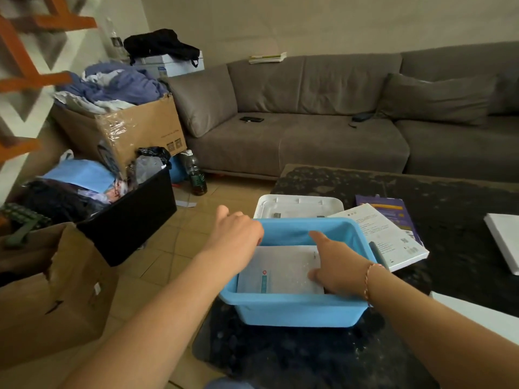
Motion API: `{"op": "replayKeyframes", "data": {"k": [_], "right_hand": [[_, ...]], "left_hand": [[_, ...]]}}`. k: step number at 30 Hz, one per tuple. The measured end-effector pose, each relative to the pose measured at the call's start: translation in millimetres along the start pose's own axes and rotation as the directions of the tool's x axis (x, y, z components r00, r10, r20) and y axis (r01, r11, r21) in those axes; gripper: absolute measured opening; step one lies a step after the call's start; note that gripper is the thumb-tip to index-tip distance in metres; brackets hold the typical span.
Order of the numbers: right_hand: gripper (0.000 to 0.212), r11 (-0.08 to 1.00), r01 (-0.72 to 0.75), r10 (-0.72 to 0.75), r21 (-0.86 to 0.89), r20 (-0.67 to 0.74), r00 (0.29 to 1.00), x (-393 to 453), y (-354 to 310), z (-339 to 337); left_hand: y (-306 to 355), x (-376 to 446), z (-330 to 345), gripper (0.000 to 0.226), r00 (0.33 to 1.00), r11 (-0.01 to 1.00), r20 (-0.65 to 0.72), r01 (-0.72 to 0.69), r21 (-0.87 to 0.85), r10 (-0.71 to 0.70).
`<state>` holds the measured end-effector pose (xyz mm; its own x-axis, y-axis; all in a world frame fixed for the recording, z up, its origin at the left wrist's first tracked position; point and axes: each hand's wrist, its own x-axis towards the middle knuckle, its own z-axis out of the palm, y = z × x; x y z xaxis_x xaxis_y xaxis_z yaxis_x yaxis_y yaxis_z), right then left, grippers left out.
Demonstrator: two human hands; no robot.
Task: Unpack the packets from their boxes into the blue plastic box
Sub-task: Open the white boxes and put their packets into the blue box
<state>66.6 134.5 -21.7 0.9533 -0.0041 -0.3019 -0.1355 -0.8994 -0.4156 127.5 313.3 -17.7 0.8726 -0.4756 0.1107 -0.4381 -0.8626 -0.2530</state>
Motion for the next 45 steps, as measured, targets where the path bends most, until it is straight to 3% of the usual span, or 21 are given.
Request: {"op": "replayKeyframes", "data": {"k": [6, 12, 15, 17, 18, 19, 21, 22, 24, 26, 28, 30, 33, 36, 41, 45], "right_hand": [[0.047, 0.987, 0.022, -0.006, -0.160, 0.097, 0.995, 11, 3, 8], [0.061, 0.981, 0.088, -0.053, -0.170, 0.201, 0.978, 16, 12, 4], [0.063, 0.977, 0.120, -0.084, -0.176, 0.197, 0.977, 11, 13, -1], [0.062, 0.962, 0.172, -0.153, -0.212, 0.101, 0.983, -3, 12, -14], [0.060, 0.958, 0.203, -0.204, -0.201, 0.012, 0.979, -13, 15, -23], [0.057, 0.958, 0.241, -0.257, -0.153, -0.090, 0.962, -25, 21, -34], [0.046, 0.940, 0.341, -0.325, -0.005, -0.315, 0.892, -59, 45, -54], [0.040, 0.928, 0.366, -0.307, 0.066, -0.420, 0.854, -77, 66, -60], [0.031, 0.943, 0.298, -0.168, 0.150, -0.559, 0.812, -113, 120, -55], [0.024, 0.976, 0.114, 0.020, 0.188, -0.595, 0.804, -142, 180, -35], [0.024, 0.985, -0.069, 0.152, 0.159, -0.596, 0.788, -167, 231, -8], [0.036, 0.978, -0.154, 0.208, 0.141, -0.581, 0.787, -192, 265, 17], [0.068, 0.991, -0.131, 0.135, 0.036, -0.409, 0.903, -219, 288, 45], [0.070, 0.997, -0.030, 0.008, -0.067, -0.308, 0.951, -228, 302, 63], [0.075, 0.989, 0.139, -0.147, -0.051, -0.450, 0.881, -216, 311, 78], [0.055, 0.935, 0.339, -0.172, 0.108, -0.698, 0.695, -213, 298, 59]], "left_hand": [[10, -4, -7, 0.040, 0.997, 0.996, 0.073, 0.010, 0.093, -0.017], [14, -6, -4, 0.037, 0.989, 0.999, 0.148, 0.001, 0.046, -0.008], [15, -6, -7, 0.051, 0.985, 0.999, 0.170, 0.001, 0.035, -0.007], [22, -7, -14, 0.048, 0.998, 0.999, 0.056, -0.006, -0.031, 0.007], [28, -8, -17, 0.039, 0.995, 0.992, -0.099, -0.037, -0.119, 0.025], [36, -11, -21, 0.031, 0.954, 0.967, -0.299, -0.103, -0.233, 0.030], [61, -26, -26, 0.019, 0.751, 0.837, -0.660, -0.372, -0.402, 0.016], [77, -37, -27, 0.015, 0.650, 0.760, -0.759, -0.511, -0.401, 0.036], [114, -57, -20, 0.013, 0.531, 0.635, -0.824, -0.710, -0.305, 0.197], [148, -68, 0, 0.016, 0.490, 0.522, -0.787, -0.813, -0.258, 0.375], [176, -70, 28, 0.019, 0.521, 0.447, -0.691, -0.839, -0.309, 0.500], [198, -69, 51, 0.028, 0.588, 0.441, -0.557, -0.809, -0.390, 0.586], [219, -67, 71, 0.043, 0.636, 0.462, -0.413, -0.765, -0.449, 0.652], [233, -65, 71, 0.040, 0.664, 0.445, -0.399, -0.733, -0.515, 0.632], [246, -66, 68, 0.038, 0.673, 0.336, -0.418, -0.697, -0.633, 0.610], [249, -63, 44, 0.028, 0.665, 0.224, -0.561, -0.720, -0.657, 0.493]]}}
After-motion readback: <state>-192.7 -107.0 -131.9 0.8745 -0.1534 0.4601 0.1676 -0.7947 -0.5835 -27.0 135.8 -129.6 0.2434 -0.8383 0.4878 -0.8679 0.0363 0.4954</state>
